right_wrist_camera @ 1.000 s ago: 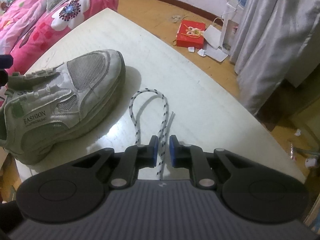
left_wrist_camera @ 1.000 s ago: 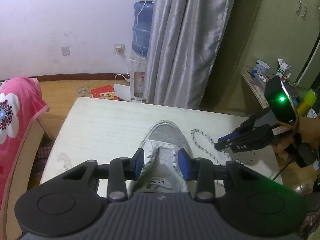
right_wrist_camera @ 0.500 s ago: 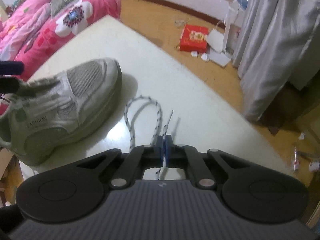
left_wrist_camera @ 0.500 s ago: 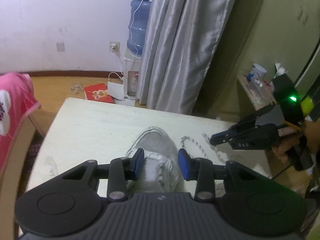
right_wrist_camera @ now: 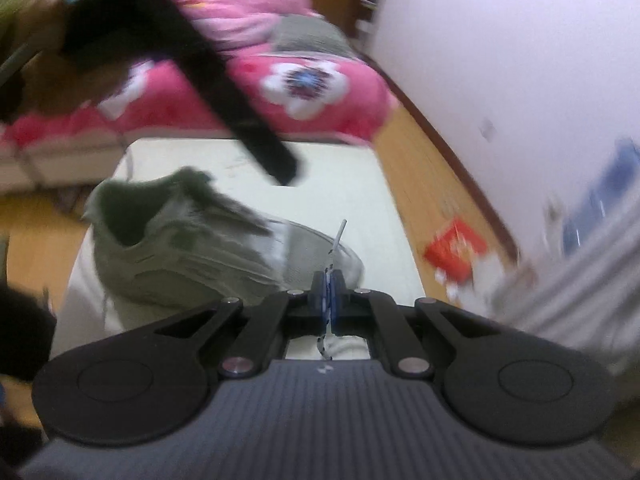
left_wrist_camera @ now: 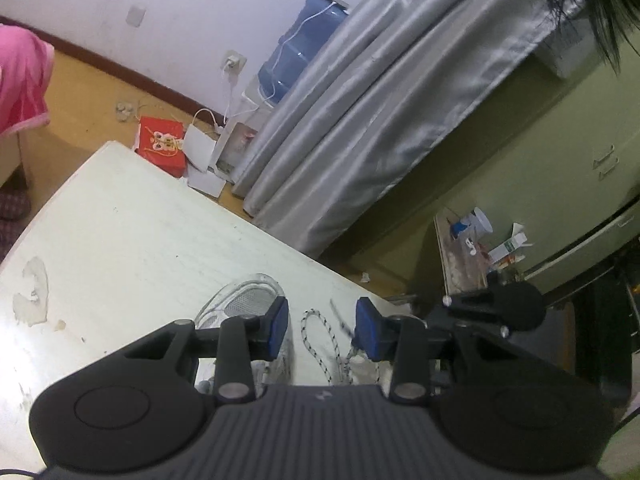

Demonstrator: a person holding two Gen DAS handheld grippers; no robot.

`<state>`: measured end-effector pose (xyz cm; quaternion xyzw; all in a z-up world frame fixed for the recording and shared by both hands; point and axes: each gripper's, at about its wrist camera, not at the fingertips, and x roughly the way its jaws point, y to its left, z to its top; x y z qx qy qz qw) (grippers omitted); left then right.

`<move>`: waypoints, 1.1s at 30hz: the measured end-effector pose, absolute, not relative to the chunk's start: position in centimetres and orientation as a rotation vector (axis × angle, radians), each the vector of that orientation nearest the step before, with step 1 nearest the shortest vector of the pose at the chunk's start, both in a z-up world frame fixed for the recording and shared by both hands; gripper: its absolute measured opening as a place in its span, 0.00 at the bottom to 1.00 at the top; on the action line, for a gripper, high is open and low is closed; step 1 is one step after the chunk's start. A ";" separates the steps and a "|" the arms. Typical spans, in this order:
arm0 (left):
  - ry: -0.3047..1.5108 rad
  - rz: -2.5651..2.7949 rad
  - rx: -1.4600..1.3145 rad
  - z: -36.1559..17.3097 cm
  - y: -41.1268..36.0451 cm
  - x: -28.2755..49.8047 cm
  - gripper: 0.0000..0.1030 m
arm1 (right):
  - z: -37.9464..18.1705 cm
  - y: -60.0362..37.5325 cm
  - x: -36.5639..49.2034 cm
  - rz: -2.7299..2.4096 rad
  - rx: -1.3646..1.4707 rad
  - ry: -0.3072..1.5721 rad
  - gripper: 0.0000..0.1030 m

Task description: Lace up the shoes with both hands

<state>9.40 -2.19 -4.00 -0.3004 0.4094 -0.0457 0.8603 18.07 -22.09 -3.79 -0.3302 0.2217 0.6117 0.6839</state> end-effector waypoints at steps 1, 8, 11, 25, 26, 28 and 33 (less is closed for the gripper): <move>0.863 -0.100 -0.636 -4.1 -2.0 9.3 0.35 | -3.7 -21.9 17.6 1.399 -0.764 0.467 0.00; 0.908 -0.147 -0.636 -4.6 -1.9 8.9 0.26 | -3.1 -21.1 15.8 1.517 -0.866 0.333 0.00; 0.910 -0.153 -0.630 -4.7 -2.1 8.7 0.15 | -2.8 -21.1 15.5 1.544 -0.893 0.301 0.00; 0.903 -0.093 -0.707 -5.9 -1.9 8.6 0.02 | -1.9 -21.3 16.5 1.500 -0.786 0.470 0.03; 0.900 -0.090 -0.722 -6.0 -1.7 8.6 0.02 | -1.8 -21.3 17.3 1.466 -0.701 0.565 0.03; 0.892 -0.094 -0.742 -6.0 -1.4 8.6 0.02 | -1.8 -21.7 19.6 1.373 -0.442 0.810 0.03; 0.889 -0.102 -0.783 -5.9 -0.6 8.7 0.02 | -6.8 -25.1 24.6 0.979 0.562 1.422 0.05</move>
